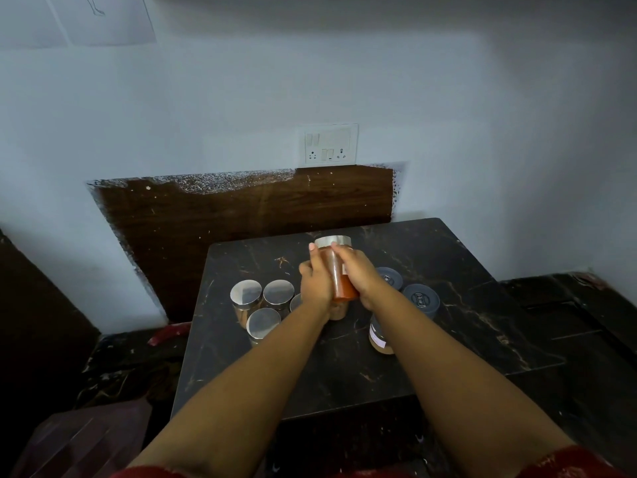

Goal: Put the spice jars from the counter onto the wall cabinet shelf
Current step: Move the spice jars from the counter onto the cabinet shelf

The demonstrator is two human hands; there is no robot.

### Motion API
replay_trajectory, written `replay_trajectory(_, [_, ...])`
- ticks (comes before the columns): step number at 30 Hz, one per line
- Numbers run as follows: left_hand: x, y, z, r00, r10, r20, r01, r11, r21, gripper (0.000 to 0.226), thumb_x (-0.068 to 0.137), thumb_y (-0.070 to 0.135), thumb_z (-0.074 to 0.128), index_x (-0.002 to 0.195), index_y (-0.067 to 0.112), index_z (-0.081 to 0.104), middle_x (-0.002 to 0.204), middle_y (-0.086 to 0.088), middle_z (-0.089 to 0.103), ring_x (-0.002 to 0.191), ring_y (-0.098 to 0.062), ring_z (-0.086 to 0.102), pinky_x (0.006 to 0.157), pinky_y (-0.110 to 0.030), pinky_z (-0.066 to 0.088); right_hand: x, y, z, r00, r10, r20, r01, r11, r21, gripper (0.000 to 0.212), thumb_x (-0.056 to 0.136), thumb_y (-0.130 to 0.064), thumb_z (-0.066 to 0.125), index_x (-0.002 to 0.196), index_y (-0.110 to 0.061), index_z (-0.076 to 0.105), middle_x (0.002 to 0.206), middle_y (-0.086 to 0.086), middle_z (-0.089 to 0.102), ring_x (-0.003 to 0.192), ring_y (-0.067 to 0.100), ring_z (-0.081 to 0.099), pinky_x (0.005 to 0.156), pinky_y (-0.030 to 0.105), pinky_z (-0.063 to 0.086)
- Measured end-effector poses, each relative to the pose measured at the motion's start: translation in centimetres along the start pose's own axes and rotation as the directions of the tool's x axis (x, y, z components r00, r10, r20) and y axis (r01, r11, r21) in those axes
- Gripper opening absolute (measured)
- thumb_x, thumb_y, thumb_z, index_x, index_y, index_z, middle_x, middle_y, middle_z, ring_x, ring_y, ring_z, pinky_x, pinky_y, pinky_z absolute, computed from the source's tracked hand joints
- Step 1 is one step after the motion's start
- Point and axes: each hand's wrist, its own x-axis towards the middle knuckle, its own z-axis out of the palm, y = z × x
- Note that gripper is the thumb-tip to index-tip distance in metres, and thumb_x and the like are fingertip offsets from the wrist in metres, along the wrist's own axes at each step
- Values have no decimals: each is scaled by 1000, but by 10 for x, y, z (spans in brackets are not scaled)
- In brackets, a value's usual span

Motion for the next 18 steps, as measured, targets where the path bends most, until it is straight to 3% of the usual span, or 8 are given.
replay_trajectory(2, [3,1,-3,997,-41,72,44,998,-46,76,81,81,35,124,20,47,105,-7,65,98,-28,66,91,-50,54,-2,-4,-3,1000,7,28,-9,997,78,52,90,-52,55,129,-20,45,103,2,61,89,18,62,69,31,52])
replay_trajectory(4, [3,5,-7,978,-80,190,103,988,-114,56,85,73,45,107,23,56,101,-10,68,96,-29,68,92,-49,54,-3,-4,-8,999,24,45,-29,994,104,55,85,-55,60,128,-24,46,105,4,62,92,22,63,70,34,53])
replay_trajectory(7, [-1,7,-9,934,-135,330,201,964,-174,60,78,70,56,116,23,60,111,-14,69,103,-32,67,93,-50,52,-4,-3,-15,996,51,73,-61,988,141,46,84,-54,62,118,-29,46,102,3,62,91,23,63,71,35,53])
replay_trajectory(10, [4,-1,-3,951,-121,283,167,975,-146,78,71,73,58,131,24,44,117,-13,64,102,-31,66,86,-50,56,-4,-4,-17,991,80,108,-99,978,185,48,83,-52,64,121,-28,46,103,5,63,93,24,63,72,37,54])
replay_trajectory(13, [9,2,-1,987,-56,150,54,998,15,66,85,71,46,130,23,37,115,-10,60,96,-28,64,87,-47,55,-5,-2,-16,984,116,132,-146,958,248,49,82,-53,65,122,-29,47,106,7,64,95,27,64,75,41,55])
replay_trajectory(15, [11,5,-3,985,-60,163,53,998,43,70,83,73,47,130,21,42,112,-9,63,95,-26,66,87,-45,56,-7,-1,-19,982,107,159,-154,934,321,41,85,-52,63,115,-27,51,105,8,65,95,27,65,78,42,55])
replay_trajectory(18, [10,11,-6,961,-68,267,74,997,-15,53,89,65,48,121,22,51,105,-10,68,91,-25,69,79,-38,57,-5,0,-23,971,79,226,-176,874,453,38,89,-57,52,109,-25,59,108,11,69,98,30,67,88,47,53])
